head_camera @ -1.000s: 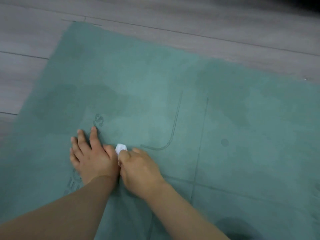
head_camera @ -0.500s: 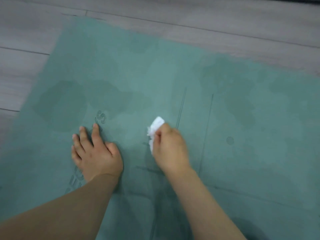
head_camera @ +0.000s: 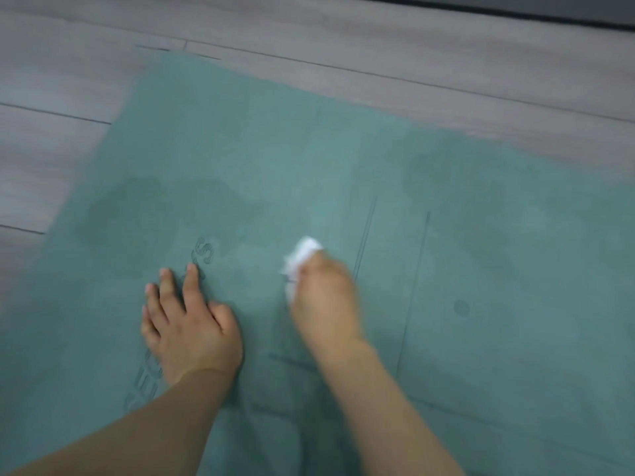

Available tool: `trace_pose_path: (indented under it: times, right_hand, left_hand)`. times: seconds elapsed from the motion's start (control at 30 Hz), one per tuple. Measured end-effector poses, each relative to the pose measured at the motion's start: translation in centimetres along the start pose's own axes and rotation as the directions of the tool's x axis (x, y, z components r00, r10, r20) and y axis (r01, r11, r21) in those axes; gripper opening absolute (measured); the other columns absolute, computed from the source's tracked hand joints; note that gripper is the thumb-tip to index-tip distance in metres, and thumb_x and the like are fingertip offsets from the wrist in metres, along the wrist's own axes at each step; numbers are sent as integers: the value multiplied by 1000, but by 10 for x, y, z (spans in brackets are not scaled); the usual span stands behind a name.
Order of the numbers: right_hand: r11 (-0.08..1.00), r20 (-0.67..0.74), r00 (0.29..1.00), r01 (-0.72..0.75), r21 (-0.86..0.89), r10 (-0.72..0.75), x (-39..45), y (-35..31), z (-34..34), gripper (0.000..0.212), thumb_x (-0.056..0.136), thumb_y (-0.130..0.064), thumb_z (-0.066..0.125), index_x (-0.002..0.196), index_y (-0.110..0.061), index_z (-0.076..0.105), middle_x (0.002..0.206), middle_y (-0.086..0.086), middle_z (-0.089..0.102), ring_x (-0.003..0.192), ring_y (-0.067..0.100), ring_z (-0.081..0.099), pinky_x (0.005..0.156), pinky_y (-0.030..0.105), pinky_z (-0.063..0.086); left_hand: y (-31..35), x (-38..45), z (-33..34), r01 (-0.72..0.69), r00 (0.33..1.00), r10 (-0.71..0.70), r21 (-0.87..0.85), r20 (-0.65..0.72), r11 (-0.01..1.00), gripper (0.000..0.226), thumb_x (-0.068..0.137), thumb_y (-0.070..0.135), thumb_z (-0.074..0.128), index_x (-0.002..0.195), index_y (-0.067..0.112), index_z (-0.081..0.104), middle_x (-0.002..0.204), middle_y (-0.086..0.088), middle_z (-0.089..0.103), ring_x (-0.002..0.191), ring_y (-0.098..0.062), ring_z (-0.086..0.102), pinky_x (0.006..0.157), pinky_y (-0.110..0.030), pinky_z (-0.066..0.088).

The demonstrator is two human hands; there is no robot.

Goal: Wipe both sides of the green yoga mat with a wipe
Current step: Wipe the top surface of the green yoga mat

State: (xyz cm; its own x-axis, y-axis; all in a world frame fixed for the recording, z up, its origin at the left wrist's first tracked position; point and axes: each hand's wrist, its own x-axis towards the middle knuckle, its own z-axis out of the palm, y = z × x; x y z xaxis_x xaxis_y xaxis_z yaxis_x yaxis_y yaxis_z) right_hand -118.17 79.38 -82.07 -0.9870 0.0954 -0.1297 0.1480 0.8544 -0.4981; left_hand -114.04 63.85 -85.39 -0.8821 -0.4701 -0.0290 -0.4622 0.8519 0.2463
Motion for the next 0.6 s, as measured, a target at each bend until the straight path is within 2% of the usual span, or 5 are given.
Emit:
trace_pose_path:
  times: [0.13, 0.23, 0.37, 0.5, 0.6]
  right_hand:
    - [924, 200, 918, 368, -101, -343, 38, -42, 10, 26, 78, -15, 68, 97, -5, 56, 85, 14, 67, 79, 33, 60, 65, 36, 43]
    - [985, -32, 999, 16, -173, -22, 34, 30, -32, 19, 80, -17, 66, 88, -2, 59, 75, 20, 66, 68, 36, 62, 56, 36, 45]
    - [870, -286, 855, -479, -117, 432, 19, 111, -67, 15, 92, -16, 49, 98, -3, 54, 89, 21, 66, 81, 38, 61, 63, 37, 42]
    - [996, -105, 990, -88, 24, 90, 62, 2, -4, 11, 93, -16, 45, 95, -13, 56, 89, 7, 67, 82, 29, 63, 63, 24, 39]
    - [950, 139, 945, 305, -60, -295, 80, -53, 18, 16, 86, -13, 56, 101, -9, 55, 91, 9, 70, 80, 30, 62, 65, 33, 42]
  left_hand:
    - [0, -1, 1, 1, 1000, -1, 6, -7, 1000, 68, 82, 29, 33, 149, 17, 38, 159, -16, 28, 148, -35, 18, 119, -54, 13]
    - [-1, -1, 0, 2, 1000, -2, 8, -3, 1000, 68, 82, 29, 33, 149, 17, 38, 158, -17, 28, 147, -36, 18, 118, -55, 14]
    - [1, -1, 1, 7, 1000, -7, 10, -8, 1000, 67, 82, 29, 34, 148, 16, 39, 157, -17, 30, 147, -36, 20, 117, -56, 16]
    - [0, 0, 0, 11, 1000, -11, 6, 2, 1000, 68, 82, 31, 32, 148, 17, 39, 158, -16, 29, 147, -35, 19, 118, -54, 13]
    - [1, 0, 1, 18, 1000, -18, 9, 11, 1000, 68, 82, 31, 31, 149, 18, 38, 159, -15, 28, 148, -34, 17, 119, -53, 11]
